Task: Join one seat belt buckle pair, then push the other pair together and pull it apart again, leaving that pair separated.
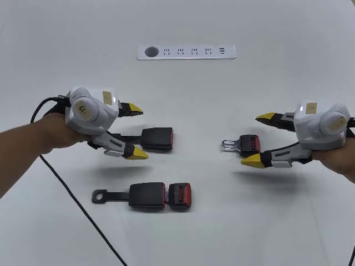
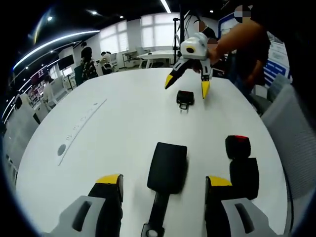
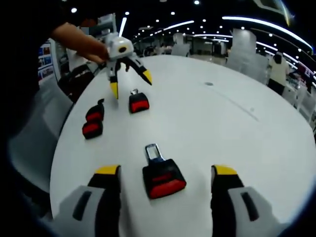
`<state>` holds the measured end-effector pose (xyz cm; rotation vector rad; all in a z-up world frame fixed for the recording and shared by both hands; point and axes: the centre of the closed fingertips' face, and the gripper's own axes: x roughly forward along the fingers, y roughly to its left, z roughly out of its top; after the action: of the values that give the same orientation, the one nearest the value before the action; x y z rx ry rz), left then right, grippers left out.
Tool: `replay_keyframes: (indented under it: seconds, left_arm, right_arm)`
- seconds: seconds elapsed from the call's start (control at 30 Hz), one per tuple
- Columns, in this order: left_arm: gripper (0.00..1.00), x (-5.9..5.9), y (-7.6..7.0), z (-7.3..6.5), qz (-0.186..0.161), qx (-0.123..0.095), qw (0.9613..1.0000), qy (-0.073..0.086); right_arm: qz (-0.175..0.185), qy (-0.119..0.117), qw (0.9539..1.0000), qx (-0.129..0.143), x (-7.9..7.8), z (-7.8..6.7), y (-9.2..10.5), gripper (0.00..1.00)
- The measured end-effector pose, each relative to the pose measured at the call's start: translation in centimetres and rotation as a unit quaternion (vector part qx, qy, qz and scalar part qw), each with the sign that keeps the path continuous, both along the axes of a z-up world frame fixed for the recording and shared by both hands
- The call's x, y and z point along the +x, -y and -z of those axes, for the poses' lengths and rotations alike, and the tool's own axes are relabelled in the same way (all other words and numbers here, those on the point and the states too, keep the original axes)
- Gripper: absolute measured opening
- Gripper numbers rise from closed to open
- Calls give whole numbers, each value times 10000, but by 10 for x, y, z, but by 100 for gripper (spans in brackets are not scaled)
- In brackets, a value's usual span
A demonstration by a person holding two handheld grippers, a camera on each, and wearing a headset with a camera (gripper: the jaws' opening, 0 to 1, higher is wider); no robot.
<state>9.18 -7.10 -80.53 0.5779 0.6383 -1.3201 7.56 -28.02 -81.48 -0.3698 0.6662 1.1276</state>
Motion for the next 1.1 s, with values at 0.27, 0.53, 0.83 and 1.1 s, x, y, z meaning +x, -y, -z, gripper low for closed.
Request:
replay_keyframes:
  seconds: [0.27,0.53,0.83,1.1]
  left_arm:
    - [67,3,5,19,139,85,9998,-142]
    - [54,3,12,29,381,101,9989,-254]
    - [36,3,18,33,603,43,9979,-223]
    - [35,1,19,33,776,90,9968,-165]
  right_arm:
    - [-255,-221,9994,-94,-4,12,2,69]
    - [-598,-205,9978,-193,-2,17,1,54]
    - [-930,-66,9951,-330,-2,18,4,37]
    - [-920,-47,9956,-183,-1,19,9,36]
